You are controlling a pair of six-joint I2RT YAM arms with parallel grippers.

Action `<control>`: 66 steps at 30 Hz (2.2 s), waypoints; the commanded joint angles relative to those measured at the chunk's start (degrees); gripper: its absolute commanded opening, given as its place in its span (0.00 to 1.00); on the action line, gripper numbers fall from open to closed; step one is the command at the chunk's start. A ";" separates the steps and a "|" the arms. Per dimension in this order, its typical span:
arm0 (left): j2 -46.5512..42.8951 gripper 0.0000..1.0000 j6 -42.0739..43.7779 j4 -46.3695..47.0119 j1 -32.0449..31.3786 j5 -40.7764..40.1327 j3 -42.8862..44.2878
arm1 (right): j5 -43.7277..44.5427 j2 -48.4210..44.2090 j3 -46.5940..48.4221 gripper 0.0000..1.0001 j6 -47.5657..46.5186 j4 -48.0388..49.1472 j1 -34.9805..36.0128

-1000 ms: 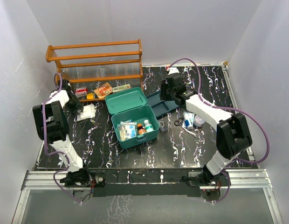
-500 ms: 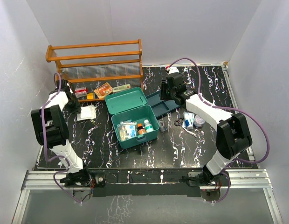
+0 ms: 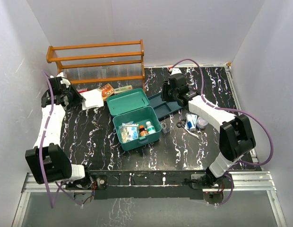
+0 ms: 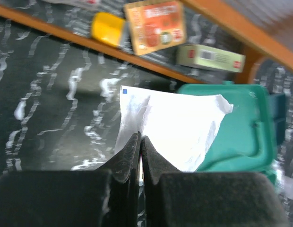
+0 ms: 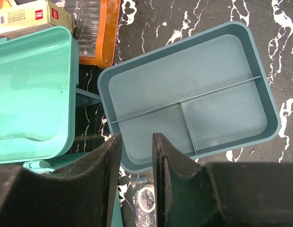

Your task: Organize the medicine kit

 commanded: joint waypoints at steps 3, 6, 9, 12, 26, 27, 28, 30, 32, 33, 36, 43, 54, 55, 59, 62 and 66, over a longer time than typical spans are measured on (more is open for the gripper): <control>-9.32 0.00 -12.93 3.97 -7.34 6.62 -0.55 | -1.37 -3.00 0.20 0.30 1.46 1.58 -0.35; -9.13 0.00 -16.80 3.38 -13.67 5.77 0.25 | -1.70 -4.11 -0.15 0.30 1.65 1.56 -0.31; -8.99 0.00 -19.89 2.55 -19.67 4.59 0.24 | -3.10 -5.46 0.01 0.34 1.92 1.70 -0.23; -9.48 0.00 -22.85 0.18 -24.01 3.28 -0.26 | -6.82 -6.95 0.17 0.39 3.01 2.61 -0.18; -7.86 0.00 -37.30 -15.01 -39.06 -8.38 -0.74 | -18.06 -14.35 -5.49 0.49 6.17 8.89 6.11; -7.22 0.00 -39.63 -17.27 -39.97 -10.22 -0.50 | -18.11 -14.62 -6.22 0.49 6.20 8.98 6.49; -6.73 0.00 -40.33 -18.48 -40.80 -11.24 -0.46 | -18.16 -14.89 -6.76 0.49 6.20 8.97 6.69; -6.10 0.00 -42.09 -19.38 -42.15 -12.82 -0.53 | -18.09 -15.63 -7.82 0.49 6.12 9.03 7.15; -5.38 0.00 -43.16 -19.81 -43.20 -14.26 -0.53 | -18.25 -16.22 -8.51 0.49 5.69 9.00 7.73; -4.91 0.00 -43.80 -20.27 -43.57 -14.97 -0.50 | -18.33 -16.43 -8.77 0.49 5.35 9.00 8.08; -2.64 0.00 -44.77 -20.52 -44.62 -16.28 -0.85 | -18.31 -16.85 -9.44 0.49 4.01 8.74 9.52; -0.87 0.00 -46.58 -22.76 -44.95 -20.13 -2.63 | -17.98 -16.98 -10.51 0.50 2.30 8.04 11.36; 5.76 0.00 -45.54 -19.14 -45.00 -22.52 -4.92 | -17.50 -16.09 -10.16 0.50 1.35 7.59 12.19; 6.27 0.01 -45.54 -19.60 -44.97 -22.49 -4.87 | -17.52 -15.93 -10.10 0.50 1.32 7.59 12.22; 7.29 0.13 -44.96 -21.15 -44.99 -22.54 -3.54 | -17.66 -14.56 -8.97 0.50 1.27 6.67 12.20; 7.15 0.25 -44.87 -24.46 -44.97 -23.72 -0.56 | -17.89 -13.82 -8.47 0.50 1.22 6.61 12.26; 6.13 0.32 -44.64 -27.01 -44.94 -24.40 3.11 | -18.03 -13.17 -8.17 0.50 1.03 6.62 12.49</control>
